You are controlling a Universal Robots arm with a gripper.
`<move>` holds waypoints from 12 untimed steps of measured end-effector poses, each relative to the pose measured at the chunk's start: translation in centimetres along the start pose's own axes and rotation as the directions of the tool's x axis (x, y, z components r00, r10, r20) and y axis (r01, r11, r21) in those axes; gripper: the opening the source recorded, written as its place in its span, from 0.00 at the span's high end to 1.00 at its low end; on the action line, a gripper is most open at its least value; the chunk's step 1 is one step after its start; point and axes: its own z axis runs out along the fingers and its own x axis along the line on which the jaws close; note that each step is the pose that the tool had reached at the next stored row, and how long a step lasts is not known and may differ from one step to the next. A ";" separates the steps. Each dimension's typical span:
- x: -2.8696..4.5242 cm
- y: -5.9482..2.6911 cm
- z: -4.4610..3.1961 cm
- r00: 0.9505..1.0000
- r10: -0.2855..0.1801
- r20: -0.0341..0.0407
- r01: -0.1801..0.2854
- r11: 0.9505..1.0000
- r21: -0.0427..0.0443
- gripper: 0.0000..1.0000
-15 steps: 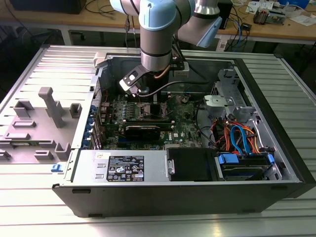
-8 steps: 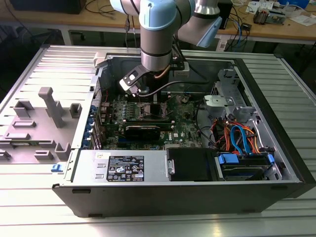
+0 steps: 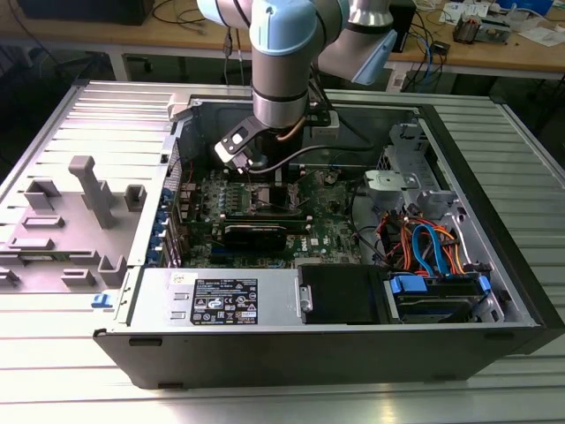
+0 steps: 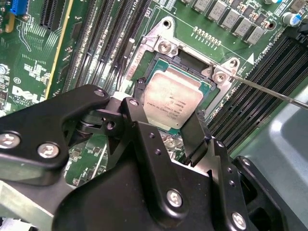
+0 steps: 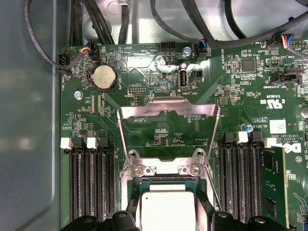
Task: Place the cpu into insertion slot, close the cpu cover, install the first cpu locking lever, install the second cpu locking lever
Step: 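Place the cpu into insertion slot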
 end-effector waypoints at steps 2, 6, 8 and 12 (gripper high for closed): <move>0.00 0.00 0.03 1.000 0.000 0.000 0.000 1.000 0.000 0.46; 0.00 0.00 0.04 1.000 0.000 -0.001 0.000 1.000 0.000 0.46; 0.00 0.00 0.06 1.000 0.000 -0.001 0.000 1.000 0.000 0.45; 0.00 0.00 0.05 1.000 0.000 -0.001 0.000 1.000 0.000 0.38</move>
